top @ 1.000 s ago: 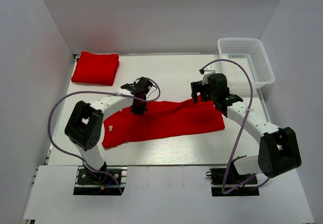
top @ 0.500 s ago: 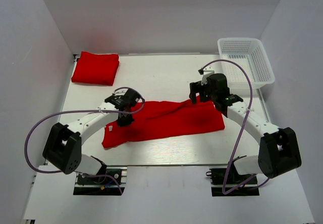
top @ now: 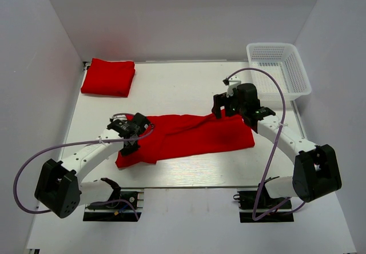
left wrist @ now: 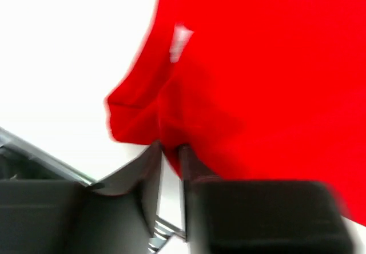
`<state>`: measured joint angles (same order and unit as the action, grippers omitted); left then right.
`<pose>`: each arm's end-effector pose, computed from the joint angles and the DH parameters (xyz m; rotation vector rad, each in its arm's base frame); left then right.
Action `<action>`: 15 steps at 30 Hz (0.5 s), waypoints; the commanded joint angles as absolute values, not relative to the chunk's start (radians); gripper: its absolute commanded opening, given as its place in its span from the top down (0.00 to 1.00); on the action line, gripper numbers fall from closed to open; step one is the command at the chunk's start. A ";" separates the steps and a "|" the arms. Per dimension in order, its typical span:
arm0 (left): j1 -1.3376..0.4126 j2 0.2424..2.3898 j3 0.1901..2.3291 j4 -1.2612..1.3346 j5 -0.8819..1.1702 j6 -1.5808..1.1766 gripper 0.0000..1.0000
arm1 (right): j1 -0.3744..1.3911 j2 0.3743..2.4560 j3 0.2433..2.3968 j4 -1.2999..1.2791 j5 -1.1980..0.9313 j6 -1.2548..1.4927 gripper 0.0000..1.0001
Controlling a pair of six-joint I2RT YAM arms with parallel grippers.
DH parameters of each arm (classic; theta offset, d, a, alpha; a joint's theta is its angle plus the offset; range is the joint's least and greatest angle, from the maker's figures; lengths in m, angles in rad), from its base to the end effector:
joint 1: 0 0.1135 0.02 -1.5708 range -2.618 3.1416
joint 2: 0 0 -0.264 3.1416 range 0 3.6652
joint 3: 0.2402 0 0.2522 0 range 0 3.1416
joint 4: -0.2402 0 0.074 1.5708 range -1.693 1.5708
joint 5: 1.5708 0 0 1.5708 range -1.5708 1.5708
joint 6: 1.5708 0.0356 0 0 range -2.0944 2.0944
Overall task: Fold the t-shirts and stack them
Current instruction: Fold the other side of the tshirt into a rectangle
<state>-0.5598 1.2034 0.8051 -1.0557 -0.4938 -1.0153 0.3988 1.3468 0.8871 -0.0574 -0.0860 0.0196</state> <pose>0.1670 -0.0847 0.2155 -0.6454 2.6092 0.3666 0.2777 0.1203 0.2619 -0.4481 2.0559 0.3426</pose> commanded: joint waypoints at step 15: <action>-0.554 1.349 1.020 -0.944 -0.589 -0.858 0.00 | 0.396 1.364 0.934 -0.116 -0.058 0.099 0.10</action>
